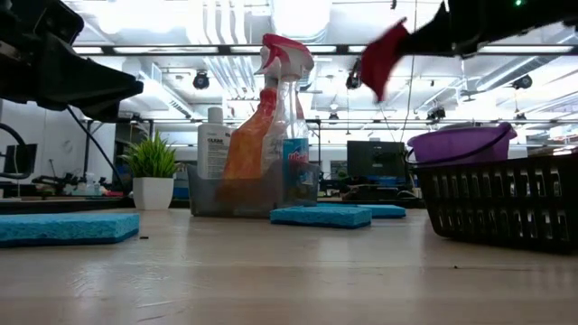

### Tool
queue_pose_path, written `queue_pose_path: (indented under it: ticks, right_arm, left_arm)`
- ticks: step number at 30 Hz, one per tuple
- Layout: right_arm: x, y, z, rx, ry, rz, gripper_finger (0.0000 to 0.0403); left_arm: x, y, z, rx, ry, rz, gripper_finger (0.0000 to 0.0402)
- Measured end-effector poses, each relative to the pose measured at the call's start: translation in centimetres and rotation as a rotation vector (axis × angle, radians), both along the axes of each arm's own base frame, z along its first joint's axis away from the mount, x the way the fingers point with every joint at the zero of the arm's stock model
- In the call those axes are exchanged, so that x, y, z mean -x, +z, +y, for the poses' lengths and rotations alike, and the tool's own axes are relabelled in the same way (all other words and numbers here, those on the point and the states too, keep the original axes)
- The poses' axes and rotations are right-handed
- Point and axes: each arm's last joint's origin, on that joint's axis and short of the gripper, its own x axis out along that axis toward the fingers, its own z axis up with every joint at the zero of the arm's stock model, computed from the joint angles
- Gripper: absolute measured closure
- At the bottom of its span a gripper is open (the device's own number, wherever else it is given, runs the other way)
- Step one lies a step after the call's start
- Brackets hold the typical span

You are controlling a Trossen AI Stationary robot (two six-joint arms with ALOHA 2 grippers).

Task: Pick & Place Kitchen Items
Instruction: Put the red microfiber towel into the purple bucket

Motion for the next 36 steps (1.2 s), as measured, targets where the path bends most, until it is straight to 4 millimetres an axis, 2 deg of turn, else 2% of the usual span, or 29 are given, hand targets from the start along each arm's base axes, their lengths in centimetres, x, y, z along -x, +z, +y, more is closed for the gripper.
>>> queue_pose_path:
  ticks: [8, 12, 15, 26, 31, 36]
  right_arm:
    - [4.7, 4.2, -3.8, -0.062, -0.302, 0.151, 0.0385]
    - [6.1, 5.2, -5.6, -0.157, -0.378, 0.244, 0.0385]
    - [6.4, 5.5, -6.7, -0.247, -0.413, 0.318, 0.0385]
    - [5.6, 2.8, -11.6, -0.443, -0.632, 0.630, 0.0385]
    - [4.7, 1.3, -13.0, -0.557, -0.601, 0.766, 0.0385]
    - [3.6, -0.2, -13.7, -0.644, -0.534, 0.888, 0.0385]
  left_arm:
    - [0.0, 0.0, 0.0, 0.000, 0.000, 0.000, 0.0325]
    - [0.0, 0.0, 0.0, 0.000, 0.000, 0.000, 0.0325]
    - [0.0, 0.0, 0.0, 0.000, 0.000, 0.001, 0.0325]
    - [0.0, 0.0, 0.0, 0.002, 0.000, 0.003, 0.0325]
    - [0.0, -0.1, 0.0, 0.000, 0.000, 0.007, 0.0325]
    - [0.0, -0.1, 0.0, 0.000, 0.000, 0.007, 0.0325]
